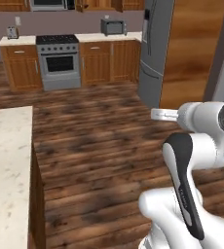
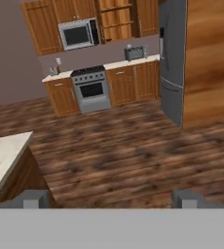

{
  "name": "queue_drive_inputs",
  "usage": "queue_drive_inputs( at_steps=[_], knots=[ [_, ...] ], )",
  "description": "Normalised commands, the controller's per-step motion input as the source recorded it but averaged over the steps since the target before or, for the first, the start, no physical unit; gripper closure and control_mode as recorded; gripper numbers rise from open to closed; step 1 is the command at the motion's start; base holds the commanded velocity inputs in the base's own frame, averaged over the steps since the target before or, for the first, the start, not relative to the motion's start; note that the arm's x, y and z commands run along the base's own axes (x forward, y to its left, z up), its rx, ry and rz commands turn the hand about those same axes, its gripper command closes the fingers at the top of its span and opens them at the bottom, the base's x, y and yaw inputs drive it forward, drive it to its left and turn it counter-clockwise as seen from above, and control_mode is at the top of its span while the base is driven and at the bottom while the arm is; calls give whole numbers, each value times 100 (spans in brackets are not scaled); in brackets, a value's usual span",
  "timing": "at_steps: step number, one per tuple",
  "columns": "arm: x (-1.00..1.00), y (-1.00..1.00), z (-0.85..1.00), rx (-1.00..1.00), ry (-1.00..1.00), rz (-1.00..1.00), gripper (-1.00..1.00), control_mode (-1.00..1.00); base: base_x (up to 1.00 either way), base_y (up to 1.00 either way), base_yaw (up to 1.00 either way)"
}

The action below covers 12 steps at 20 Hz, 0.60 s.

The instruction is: Take the smaller bowl and place it next to the appetizer plate on the dining counter , and place the larger bowl next to the plate with cooked food.

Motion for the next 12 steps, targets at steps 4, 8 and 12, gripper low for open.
queue_drive_inputs(
  at_steps=[4,8,12],
  knots=[
    [0,0,0,0,0,0,-100,100,96,-96,0],
    [0,0,0,0,0,0,-100,100,100,-64,0],
    [0,0,0,0,0,0,-100,100,100,-51,0]
  ],
)
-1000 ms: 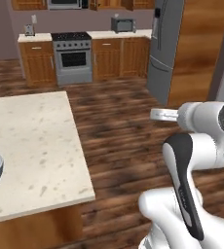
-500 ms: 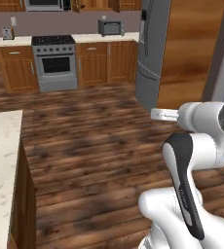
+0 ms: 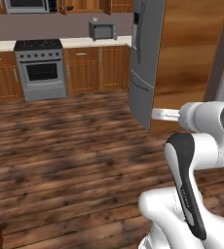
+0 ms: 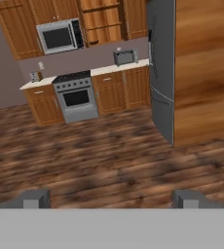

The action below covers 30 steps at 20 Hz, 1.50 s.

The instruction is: Take the smaller bowl and place it next to the appetizer plate on the dining counter , and place the larger bowl next to the plate with cooked food.

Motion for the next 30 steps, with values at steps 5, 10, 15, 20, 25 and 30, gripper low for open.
queue_drive_inputs(
  at_steps=[5,10,15,20,25,30],
  knots=[
    [0,0,0,0,0,0,-100,100,100,-46,1],
    [0,0,0,0,0,0,-100,100,100,-38,3],
    [0,0,0,0,0,0,-100,100,100,-25,4],
    [0,0,0,0,0,0,-100,100,100,-2,2],
    [0,0,0,0,0,0,-100,100,100,0,2],
    [0,0,0,0,0,0,-100,100,100,-2,0]
  ],
)
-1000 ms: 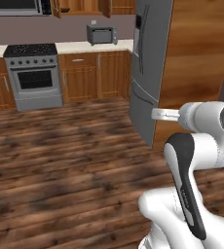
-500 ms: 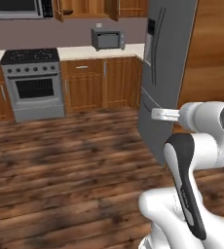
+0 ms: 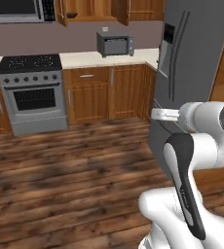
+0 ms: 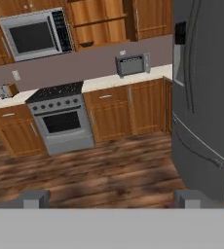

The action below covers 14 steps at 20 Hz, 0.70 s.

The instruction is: Take the smaller bowl and place it next to the appetizer plate on the dining counter , and place the larger bowl next to the plate with cooked food.

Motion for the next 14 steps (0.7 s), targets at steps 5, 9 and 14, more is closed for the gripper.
queue_drive_inputs(
  at_steps=[5,9,14],
  knots=[
    [0,0,0,0,0,0,-100,100,100,-2,0],
    [0,0,0,0,0,0,-100,100,100,-7,0],
    [0,0,0,0,0,0,-100,100,100,-18,0]
  ],
)
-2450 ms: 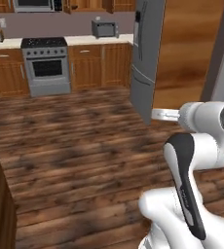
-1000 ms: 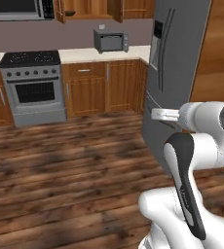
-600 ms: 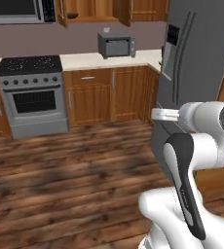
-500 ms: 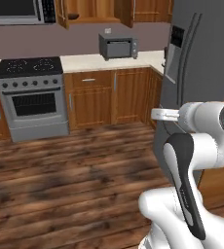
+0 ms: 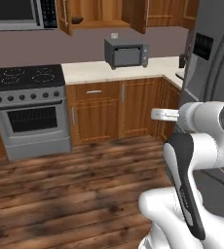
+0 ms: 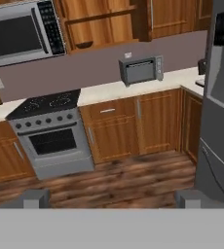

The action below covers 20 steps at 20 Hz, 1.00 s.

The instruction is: Take the smaller bowl and place it next to the appetizer plate on the dining counter , and place the larger bowl next to the plate with cooked food.

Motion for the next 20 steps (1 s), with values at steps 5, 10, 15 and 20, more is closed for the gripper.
queue_drive_inputs(
  at_steps=[5,10,15,20],
  knots=[
    [0,0,0,0,0,0,-100,100,100,-37,0],
    [0,0,0,0,0,0,-100,100,100,-39,0],
    [0,0,0,0,0,0,-100,100,100,-18,0],
    [0,0,0,0,0,0,-100,100,100,0,0]
  ],
)
